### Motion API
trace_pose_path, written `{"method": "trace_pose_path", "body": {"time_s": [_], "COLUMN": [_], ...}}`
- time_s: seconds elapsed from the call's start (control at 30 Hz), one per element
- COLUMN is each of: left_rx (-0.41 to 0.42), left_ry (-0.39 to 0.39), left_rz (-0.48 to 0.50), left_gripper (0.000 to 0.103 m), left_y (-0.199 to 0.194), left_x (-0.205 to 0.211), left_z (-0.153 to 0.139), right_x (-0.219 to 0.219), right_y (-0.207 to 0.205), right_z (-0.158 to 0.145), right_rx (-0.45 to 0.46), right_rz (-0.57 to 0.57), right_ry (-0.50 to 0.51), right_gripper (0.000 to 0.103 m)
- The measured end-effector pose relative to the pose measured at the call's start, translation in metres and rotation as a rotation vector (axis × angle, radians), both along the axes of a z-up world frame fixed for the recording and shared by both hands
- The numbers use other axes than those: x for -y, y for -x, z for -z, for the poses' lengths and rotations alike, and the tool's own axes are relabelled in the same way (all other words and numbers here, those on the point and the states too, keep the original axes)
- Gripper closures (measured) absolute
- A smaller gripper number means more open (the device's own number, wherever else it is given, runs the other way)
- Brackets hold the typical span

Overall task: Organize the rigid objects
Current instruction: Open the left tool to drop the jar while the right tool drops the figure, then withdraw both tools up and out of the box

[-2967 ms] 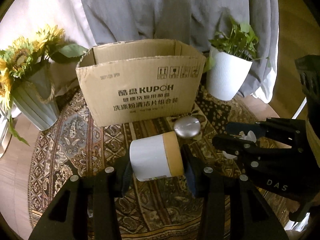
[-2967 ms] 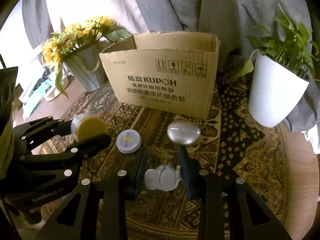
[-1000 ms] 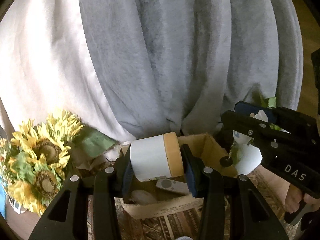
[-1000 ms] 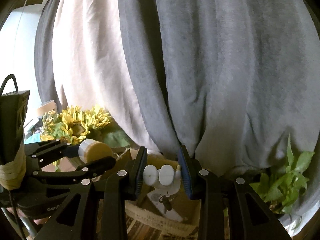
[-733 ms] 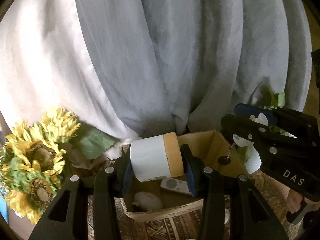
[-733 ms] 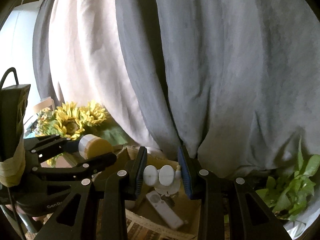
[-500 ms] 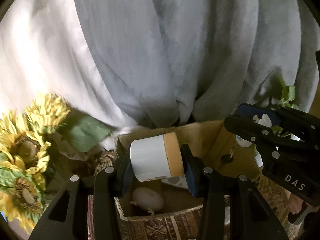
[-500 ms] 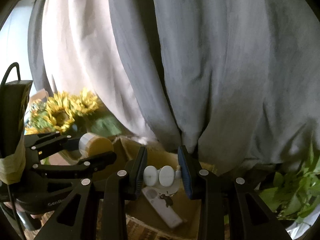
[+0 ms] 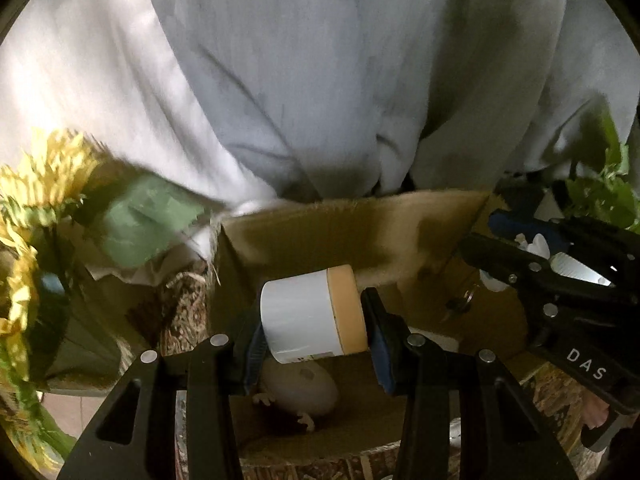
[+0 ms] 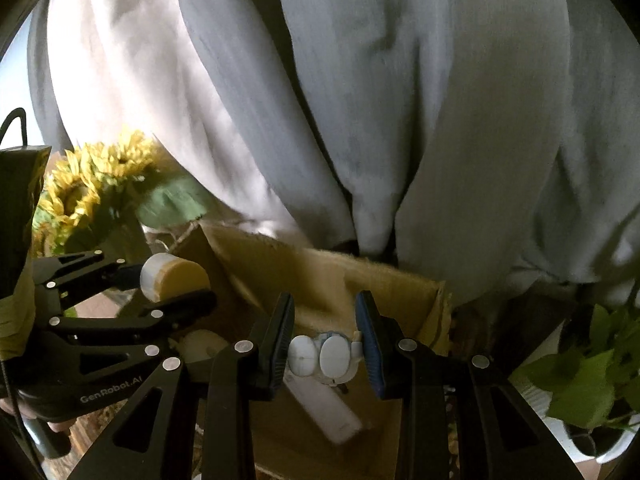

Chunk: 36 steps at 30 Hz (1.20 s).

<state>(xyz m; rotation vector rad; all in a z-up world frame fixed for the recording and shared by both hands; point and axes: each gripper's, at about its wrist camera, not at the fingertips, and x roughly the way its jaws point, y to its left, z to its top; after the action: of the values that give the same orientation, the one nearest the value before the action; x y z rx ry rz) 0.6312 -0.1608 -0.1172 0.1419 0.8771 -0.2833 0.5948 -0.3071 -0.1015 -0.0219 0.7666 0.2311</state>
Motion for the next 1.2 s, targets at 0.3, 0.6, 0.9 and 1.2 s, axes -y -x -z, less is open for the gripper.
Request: {"method": "trace_pose_path", "body": {"time_s": [0.3,0.6,0.9,1.2], "left_rx": [0.012,0.108,0.168,0.215], "left_ry": [-0.012,-0.012,0.0,-0.007], "left_rz": [-0.041,-0.102,-0.146,-0.158], "left_gripper": [0.042,0.026,0.01,0.002], "left_y": [0.006,0.04,0.077,0.115], "left_x": [-0.006,-0.017,-0.025,-0.026], "left_z": [0.002,-0.019,-0.034,-0.037], "right_x": [-0.001,-0.002,0.001,0.002], "right_y": [-0.006,0.019,0.057,0.092], "right_z": [0.013,-0.003,-0.025,-0.03], "right_rx": [-0.038,0.024,0.101,0.126], "right_rz": [0.03,0.065,0.111,0.121], "right_ry": [0.027,0.038,0.032,0.043], "right_gripper": [0.056,0.045,0.035,0.03]}}
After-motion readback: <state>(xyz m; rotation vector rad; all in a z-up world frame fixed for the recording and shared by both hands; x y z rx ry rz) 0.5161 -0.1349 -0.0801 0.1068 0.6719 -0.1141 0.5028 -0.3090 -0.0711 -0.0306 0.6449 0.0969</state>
